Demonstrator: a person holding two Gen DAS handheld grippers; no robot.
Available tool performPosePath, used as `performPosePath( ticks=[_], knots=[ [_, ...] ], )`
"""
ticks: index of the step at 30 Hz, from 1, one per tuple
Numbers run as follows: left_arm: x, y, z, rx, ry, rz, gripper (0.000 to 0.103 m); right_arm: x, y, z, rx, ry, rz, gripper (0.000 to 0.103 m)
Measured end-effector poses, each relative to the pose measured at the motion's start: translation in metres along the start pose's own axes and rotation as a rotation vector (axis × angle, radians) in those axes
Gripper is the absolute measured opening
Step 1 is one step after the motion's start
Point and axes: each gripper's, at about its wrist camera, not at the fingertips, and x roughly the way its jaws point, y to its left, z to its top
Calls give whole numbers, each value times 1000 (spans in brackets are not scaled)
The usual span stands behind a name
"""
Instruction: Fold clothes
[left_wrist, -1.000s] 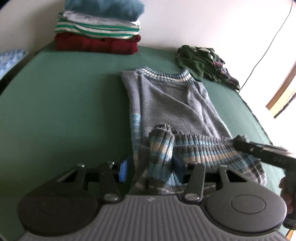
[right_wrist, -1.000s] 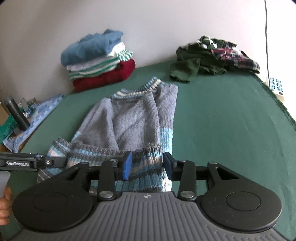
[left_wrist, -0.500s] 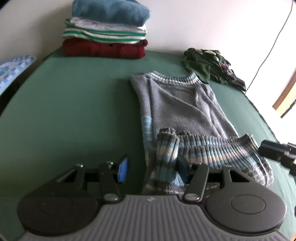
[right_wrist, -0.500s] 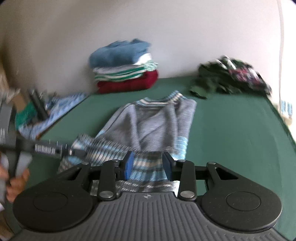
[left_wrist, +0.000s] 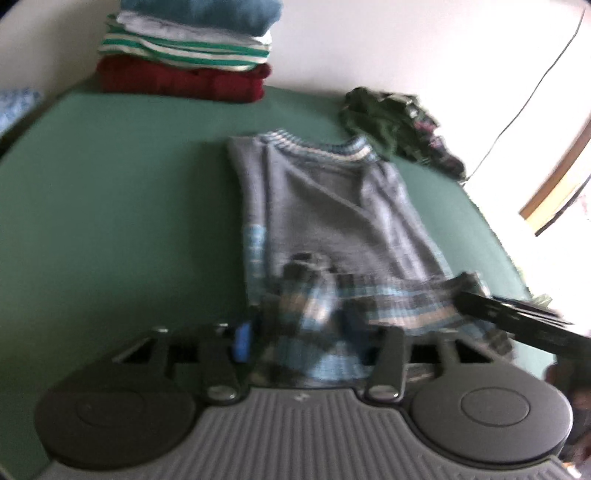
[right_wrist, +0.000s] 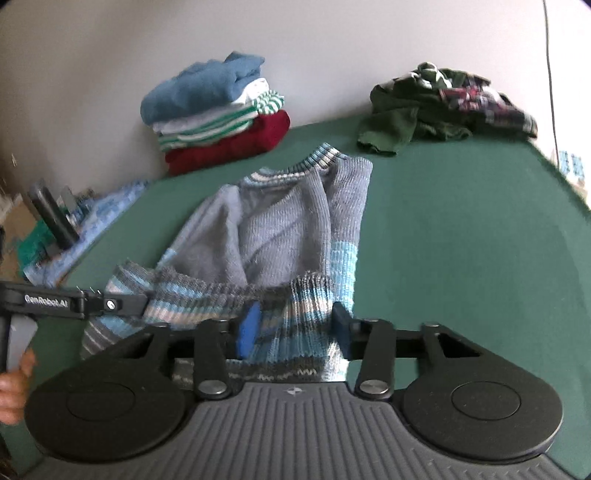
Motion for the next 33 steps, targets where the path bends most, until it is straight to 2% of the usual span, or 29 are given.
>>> performPosePath(
  ticks=[2, 4, 7, 8, 10, 11, 12, 13, 16, 19, 20, 21, 22, 25, 29, 32, 33],
  knots=[
    [-5, -8, -2, 57, -21, 6, 24, -7, 8, 0, -57, -21, -5, 15],
    [-11, -15, -6, 96, -34, 2, 23, -14, 15, 0, -115, -37, 35, 15],
    [-9, -14, -11, 103, -28, 2, 23, -13, 19, -3, -147, -6, 60, 18],
    [-8, -12, -11, 91, -26, 2, 24, -9, 18, -3, -144, 5, 48, 20],
    [-6, -9, -9, 67, -24, -1, 23, -2, 12, -2, -97, 21, 38, 32],
    [-5, -8, -6, 53, -26, -6, 22, 0, 8, -2, -56, 26, 50, 32],
    [-5, -7, -5, 37, -26, -12, 21, 0, 5, -1, -26, 28, 64, 28],
    [-6, -5, -3, 19, -26, -18, 20, -1, 2, 1, 2, 31, 78, 16],
    [-15, -2, 9, -16, -50, -43, 19, -10, -4, 10, 76, -1, 121, 15],
    [-24, -6, 27, 19, -101, -35, 18, -21, -9, 28, 140, -72, 141, 15],
    [-23, -6, 33, 34, -114, -24, 11, -16, -11, 32, 141, -74, 130, 15],
    [-18, -3, 37, 35, -116, -16, 9, -10, -12, 36, 140, -75, 118, 15],
    [-12, 0, 40, 28, -110, -12, 9, -5, -14, 40, 138, -76, 105, 15],
    [20, 13, 39, 19, -69, 27, 10, 33, -21, 26, 121, 7, 40, 18],
    [25, 20, 35, -6, -97, 16, 11, 32, -21, 21, 117, -39, 44, 22],
    [25, 18, 35, 19, -99, 32, 14, 22, -17, 28, 83, -48, 49, 24],
    [25, 17, 35, 22, -99, 35, 15, 18, -16, 31, 77, -61, 42, 31]
  ],
)
